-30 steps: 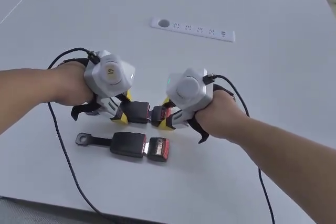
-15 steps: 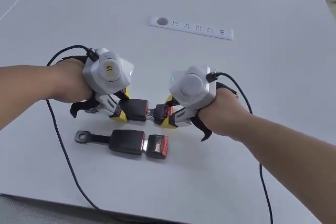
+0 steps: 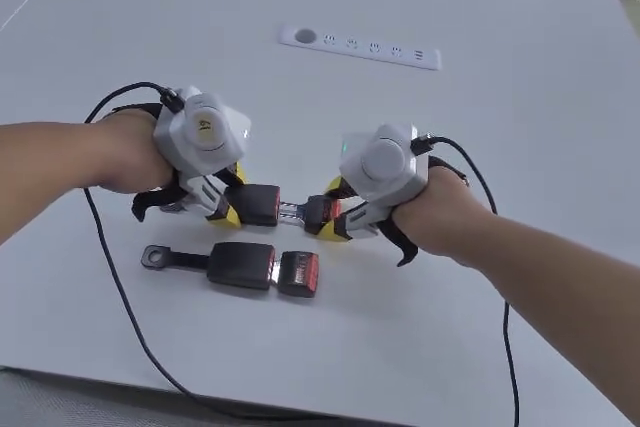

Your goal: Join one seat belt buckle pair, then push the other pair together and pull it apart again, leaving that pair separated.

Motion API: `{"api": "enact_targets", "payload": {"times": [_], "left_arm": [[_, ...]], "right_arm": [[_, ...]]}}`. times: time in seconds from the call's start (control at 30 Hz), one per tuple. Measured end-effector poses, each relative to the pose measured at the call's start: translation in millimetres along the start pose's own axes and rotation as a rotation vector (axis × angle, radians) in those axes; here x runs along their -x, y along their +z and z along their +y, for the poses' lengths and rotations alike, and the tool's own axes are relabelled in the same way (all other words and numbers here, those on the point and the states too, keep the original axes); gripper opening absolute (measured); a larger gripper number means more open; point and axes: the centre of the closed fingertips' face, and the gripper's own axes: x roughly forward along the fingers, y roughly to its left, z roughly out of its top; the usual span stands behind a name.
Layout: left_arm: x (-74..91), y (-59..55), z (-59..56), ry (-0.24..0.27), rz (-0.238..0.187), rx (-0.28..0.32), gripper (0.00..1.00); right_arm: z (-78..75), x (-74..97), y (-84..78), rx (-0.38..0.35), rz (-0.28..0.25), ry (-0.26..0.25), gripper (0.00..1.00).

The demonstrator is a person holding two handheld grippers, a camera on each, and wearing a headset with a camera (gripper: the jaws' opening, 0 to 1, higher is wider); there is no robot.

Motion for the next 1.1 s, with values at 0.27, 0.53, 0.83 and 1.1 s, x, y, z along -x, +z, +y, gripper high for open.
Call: {"api": "enact_targets", "payload": {"times": [0.27, 0.53, 0.83, 1.1], "left_arm": [[0.0, 0.6, -0.2, -0.001, 0.006, -0.004, 0.32], [0.2, 0.9, -0.4, 0.001, 0.006, -0.001, 0.32], [0.7, 0.2, 0.6, 0.011, -0.001, 0.018, 0.32], [1.0, 0.1, 1.4, 0.012, -0.003, 0.028, 0.33]], "right_arm": [[-0.6, 21.8, -33.6, -0.039, 0.014, -0.018, 0.32], [2.5, 41.9, -65.6, -0.041, 0.055, -0.015, 0.32], [-0.3, 55.0, -86.5, -0.070, 0.085, -0.035, 0.33], [1.5, 55.2, -88.3, -0.033, 0.107, -0.037, 0.33]]}}
